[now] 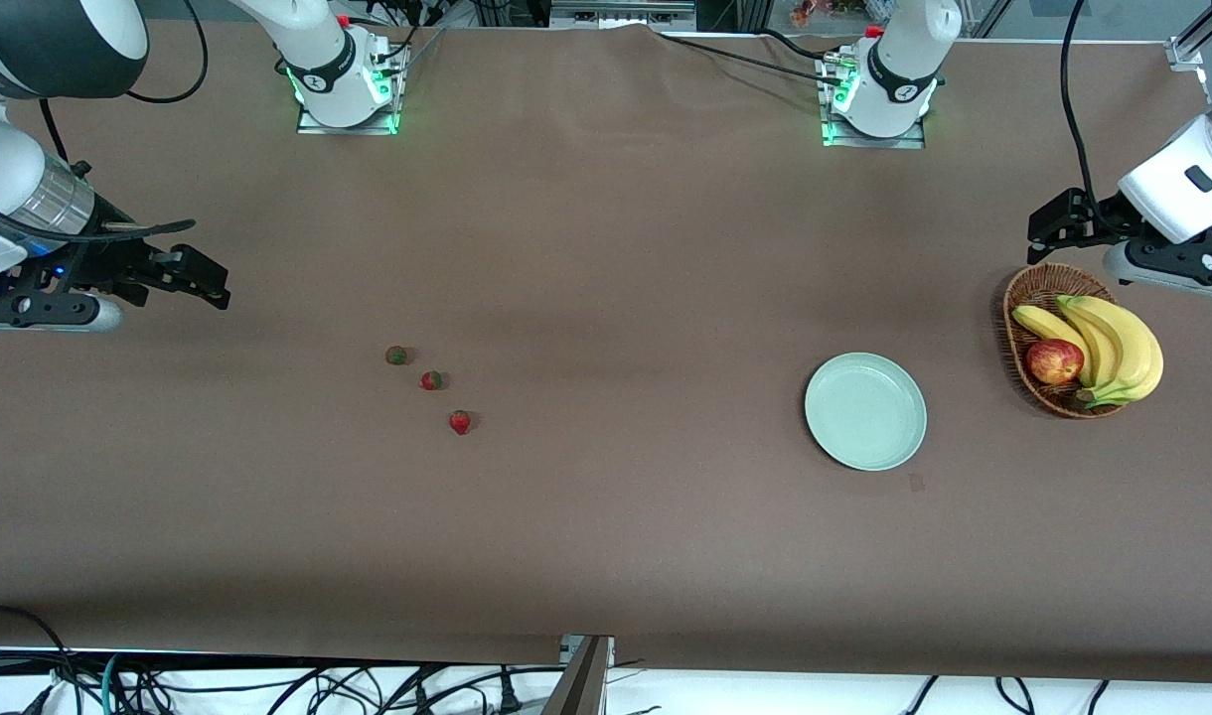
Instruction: Collect all strawberries into plate
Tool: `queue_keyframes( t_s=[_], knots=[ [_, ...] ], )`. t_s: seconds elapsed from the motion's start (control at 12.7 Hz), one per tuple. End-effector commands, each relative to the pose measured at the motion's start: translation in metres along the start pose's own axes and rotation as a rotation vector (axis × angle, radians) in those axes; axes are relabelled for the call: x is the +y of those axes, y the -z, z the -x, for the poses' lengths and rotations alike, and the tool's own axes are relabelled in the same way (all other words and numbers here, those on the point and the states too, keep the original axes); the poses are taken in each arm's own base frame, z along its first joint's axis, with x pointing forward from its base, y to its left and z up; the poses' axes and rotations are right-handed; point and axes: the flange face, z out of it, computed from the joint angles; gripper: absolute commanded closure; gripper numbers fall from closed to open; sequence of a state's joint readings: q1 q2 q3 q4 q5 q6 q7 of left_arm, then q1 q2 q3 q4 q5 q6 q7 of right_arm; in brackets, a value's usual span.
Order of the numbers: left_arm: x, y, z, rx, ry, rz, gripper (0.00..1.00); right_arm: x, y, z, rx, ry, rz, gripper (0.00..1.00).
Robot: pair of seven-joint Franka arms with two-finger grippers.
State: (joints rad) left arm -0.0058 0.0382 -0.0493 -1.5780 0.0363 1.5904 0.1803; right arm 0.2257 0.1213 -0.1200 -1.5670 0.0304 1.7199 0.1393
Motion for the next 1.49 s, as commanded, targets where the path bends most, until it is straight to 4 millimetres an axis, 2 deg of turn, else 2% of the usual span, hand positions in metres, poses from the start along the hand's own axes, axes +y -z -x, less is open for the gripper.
queue_keyframes(
  t_s=[0.0,0.55,0.63,0.71,0.86,1.02,1.26,1.41],
  knots=[
    [0.003,0.005,0.004,0.018,0.006,0.014,0.00,-0.002,-0.003,0.005,0.025,0.015,0.009,0.00],
    [0.001,0.005,0.004,0.015,0.004,0.016,0.00,-0.004,-0.001,-0.007,0.077,0.027,0.066,0.00],
    [0.001,0.005,0.004,0.015,0.004,0.016,0.00,-0.002,-0.003,-0.008,0.074,0.026,0.060,0.00],
    [0.001,0.005,0.005,0.016,0.003,0.014,0.00,-0.006,-0.016,-0.012,0.054,0.033,0.065,0.00],
    [0.001,0.004,0.005,0.014,0.003,0.017,0.00,-0.039,-0.060,-0.020,-0.009,0.086,0.091,0.00],
    [0.000,0.004,0.005,0.014,0.003,0.017,0.00,-0.042,-0.105,-0.021,-0.096,0.099,0.102,0.00],
    [0.001,0.005,0.005,0.015,0.006,0.016,0.00,-0.081,-0.176,-0.011,-0.186,0.152,0.080,0.00],
    [0.001,0.005,0.005,0.015,0.004,0.015,0.00,-0.082,-0.234,0.008,-0.178,0.135,0.036,0.00]
  ],
)
